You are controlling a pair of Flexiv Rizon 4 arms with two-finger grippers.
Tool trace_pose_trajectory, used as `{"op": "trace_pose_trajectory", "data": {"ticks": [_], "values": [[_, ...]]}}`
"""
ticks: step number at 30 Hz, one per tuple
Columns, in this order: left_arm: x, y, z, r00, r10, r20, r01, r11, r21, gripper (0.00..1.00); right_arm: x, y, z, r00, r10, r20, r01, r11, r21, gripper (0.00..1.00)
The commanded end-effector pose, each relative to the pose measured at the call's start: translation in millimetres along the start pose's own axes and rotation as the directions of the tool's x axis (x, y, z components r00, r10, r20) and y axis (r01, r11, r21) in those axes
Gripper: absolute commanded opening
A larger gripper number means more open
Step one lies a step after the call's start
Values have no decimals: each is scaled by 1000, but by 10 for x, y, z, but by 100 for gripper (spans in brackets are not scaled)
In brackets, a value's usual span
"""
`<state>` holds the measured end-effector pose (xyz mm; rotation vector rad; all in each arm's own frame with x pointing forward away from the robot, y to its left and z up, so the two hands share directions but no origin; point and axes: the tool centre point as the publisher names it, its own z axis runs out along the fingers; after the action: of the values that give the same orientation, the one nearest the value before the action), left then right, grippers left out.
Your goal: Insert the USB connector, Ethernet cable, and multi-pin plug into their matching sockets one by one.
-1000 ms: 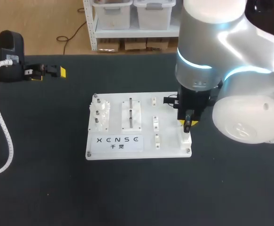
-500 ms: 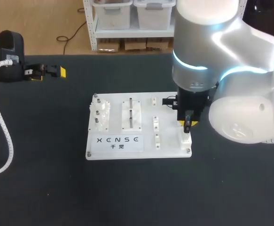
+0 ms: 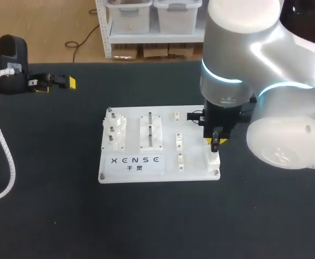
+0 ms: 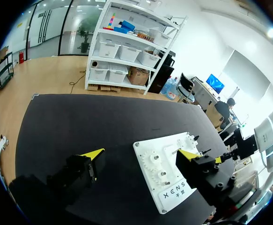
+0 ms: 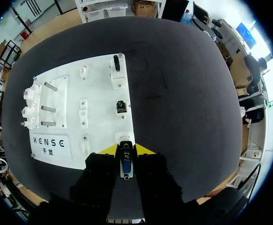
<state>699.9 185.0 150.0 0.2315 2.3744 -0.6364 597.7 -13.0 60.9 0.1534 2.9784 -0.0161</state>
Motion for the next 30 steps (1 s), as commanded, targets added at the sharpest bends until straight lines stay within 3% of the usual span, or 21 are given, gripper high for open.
{"op": "trace_pose_trajectory", "data": {"ticks": [1,30], "values": [[0,0,0,1000,0,0,0,1000,0,100,31,-24,26,1000,-1,8,1,1000,-3,0],[0,0,0,1000,0,0,0,1000,0,100,-75,-3,-20,999,-37,35,37,999,12,0]]}}
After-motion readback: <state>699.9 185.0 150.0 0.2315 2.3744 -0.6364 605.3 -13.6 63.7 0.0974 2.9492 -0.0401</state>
